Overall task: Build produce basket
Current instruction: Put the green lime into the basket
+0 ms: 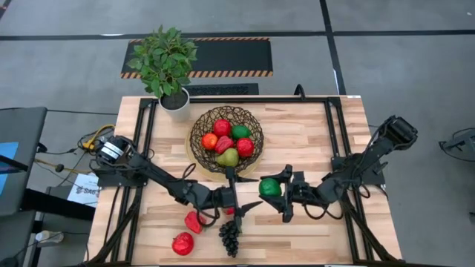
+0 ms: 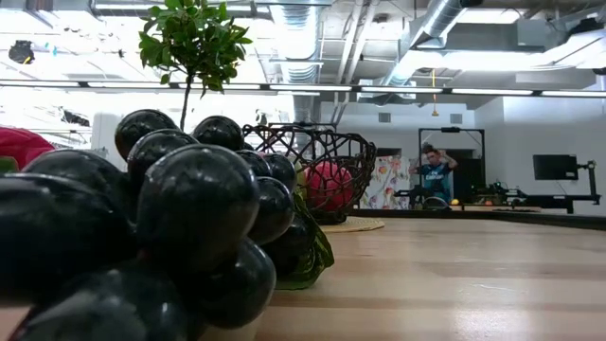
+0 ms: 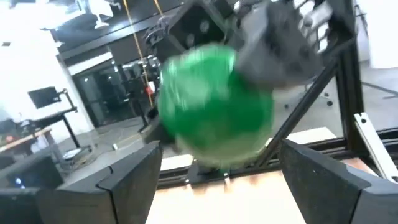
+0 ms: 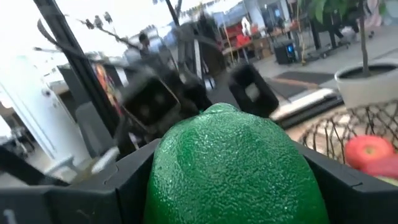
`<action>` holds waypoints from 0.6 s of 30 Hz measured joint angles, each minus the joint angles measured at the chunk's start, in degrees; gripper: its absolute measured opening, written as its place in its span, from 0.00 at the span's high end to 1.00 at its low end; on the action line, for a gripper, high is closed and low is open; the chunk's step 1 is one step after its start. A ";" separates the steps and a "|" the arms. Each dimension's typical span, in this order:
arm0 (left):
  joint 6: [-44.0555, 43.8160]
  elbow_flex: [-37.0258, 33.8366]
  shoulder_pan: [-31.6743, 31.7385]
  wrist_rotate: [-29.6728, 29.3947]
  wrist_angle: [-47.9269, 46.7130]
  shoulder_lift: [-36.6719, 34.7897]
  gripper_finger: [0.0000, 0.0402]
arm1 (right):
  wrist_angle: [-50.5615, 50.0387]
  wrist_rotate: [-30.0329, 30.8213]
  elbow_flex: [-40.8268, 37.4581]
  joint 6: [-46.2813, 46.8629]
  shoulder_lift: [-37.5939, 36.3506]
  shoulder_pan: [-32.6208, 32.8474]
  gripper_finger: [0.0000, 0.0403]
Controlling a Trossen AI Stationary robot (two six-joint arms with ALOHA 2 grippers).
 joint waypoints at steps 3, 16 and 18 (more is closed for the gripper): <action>-4.92 0.00 -0.11 0.81 0.38 0.00 0.23 | -3.18 -0.01 0.00 0.38 0.00 0.05 0.21; -36.00 0.00 0.25 6.56 1.49 -0.02 0.23 | 1.41 -0.09 0.00 -11.82 0.00 -0.51 0.21; -35.42 0.00 0.25 6.51 1.33 -0.02 0.23 | 3.30 -0.17 0.00 -11.86 0.00 -1.19 0.21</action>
